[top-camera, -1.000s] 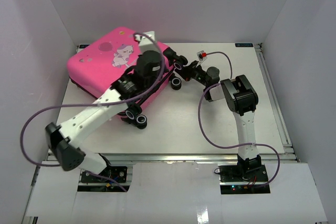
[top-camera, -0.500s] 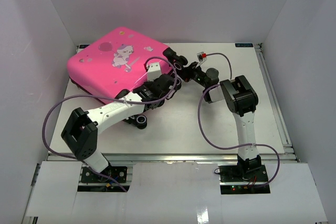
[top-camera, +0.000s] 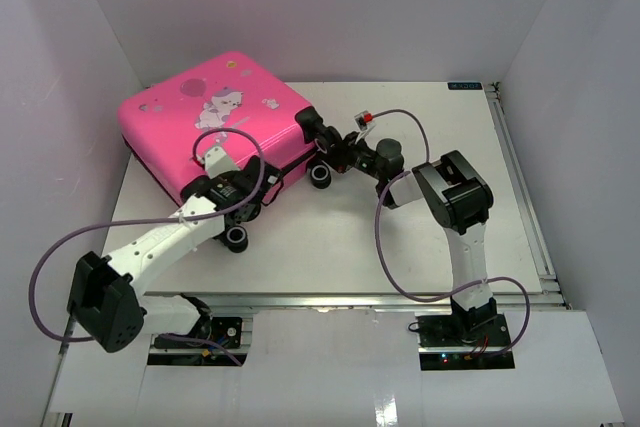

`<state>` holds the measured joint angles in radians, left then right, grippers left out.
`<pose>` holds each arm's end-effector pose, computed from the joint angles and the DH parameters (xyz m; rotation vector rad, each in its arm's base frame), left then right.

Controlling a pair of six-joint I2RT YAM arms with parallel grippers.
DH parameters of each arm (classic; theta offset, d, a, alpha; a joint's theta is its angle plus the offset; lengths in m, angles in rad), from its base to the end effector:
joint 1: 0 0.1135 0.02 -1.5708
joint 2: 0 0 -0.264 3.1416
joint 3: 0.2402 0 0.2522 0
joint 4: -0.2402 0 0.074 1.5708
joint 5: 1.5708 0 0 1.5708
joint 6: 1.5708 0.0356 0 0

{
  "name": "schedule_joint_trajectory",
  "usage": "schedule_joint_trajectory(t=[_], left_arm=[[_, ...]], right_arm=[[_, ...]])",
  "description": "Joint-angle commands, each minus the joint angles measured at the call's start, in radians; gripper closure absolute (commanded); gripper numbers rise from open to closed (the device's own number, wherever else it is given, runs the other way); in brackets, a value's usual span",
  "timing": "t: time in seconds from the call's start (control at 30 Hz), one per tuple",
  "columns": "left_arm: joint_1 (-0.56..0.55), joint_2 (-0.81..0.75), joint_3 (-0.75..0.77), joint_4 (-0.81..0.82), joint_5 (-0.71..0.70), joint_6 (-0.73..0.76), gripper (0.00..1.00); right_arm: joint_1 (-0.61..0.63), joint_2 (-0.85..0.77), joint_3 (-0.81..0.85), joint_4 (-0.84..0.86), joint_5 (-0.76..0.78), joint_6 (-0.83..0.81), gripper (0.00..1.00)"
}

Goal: Pack the luggage

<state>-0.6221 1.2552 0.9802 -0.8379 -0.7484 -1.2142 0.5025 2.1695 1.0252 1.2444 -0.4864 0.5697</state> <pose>0.2046 -0.1169 0.2659 -0.8653 2.1213 0.1217 0.3686 0.2215 0.1439 -0.3729 1.5636 1.2060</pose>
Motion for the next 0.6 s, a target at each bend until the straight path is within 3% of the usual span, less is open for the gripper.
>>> schedule_joint_trajectory(t=[0.0,0.1,0.17,0.2,0.27,0.3,0.33,0.4,0.47,0.57], left_arm=[[0.154,-0.138,-0.106,-0.257,-0.193,-0.199,0.85],[0.18,-0.289,-0.116,-0.327,-0.248,-0.325,0.84],[0.186,-0.339,-0.104,-0.306,-0.244,-0.313,0.81],[0.186,-0.381,-0.101,-0.175,-0.226,-0.149,0.76],[0.186,-0.439,-0.137,0.088,-0.093,0.138,0.45],[0.186,-0.467,-0.169,0.237,0.024,0.274,0.34],[0.186,-0.469,-0.191,0.34,0.17,0.344,0.32],[0.184,-0.377,-0.157,0.363,0.332,0.387,0.33],[0.168,-0.242,-0.067,0.314,0.376,0.409,0.32],[0.091,-0.154,-0.04,0.301,0.315,0.406,0.28]], right_arm=[[0.115,-0.058,-0.029,-0.076,0.015,-0.059,0.92],[0.203,-0.057,-0.033,-0.071,0.054,-0.064,0.92],[0.245,-0.047,-0.033,-0.059,0.07,-0.068,0.92],[0.258,-0.041,-0.028,-0.061,0.073,-0.071,0.92],[0.274,-0.029,-0.015,-0.065,0.08,-0.079,0.92],[0.277,-0.024,-0.011,-0.064,0.08,-0.078,0.92],[0.277,-0.02,-0.009,-0.062,0.08,-0.076,0.92],[0.276,-0.015,0.005,-0.071,0.076,-0.075,0.92],[0.275,-0.006,0.021,-0.084,0.063,-0.079,0.92],[0.277,0.003,0.039,-0.092,0.049,-0.08,0.92]])
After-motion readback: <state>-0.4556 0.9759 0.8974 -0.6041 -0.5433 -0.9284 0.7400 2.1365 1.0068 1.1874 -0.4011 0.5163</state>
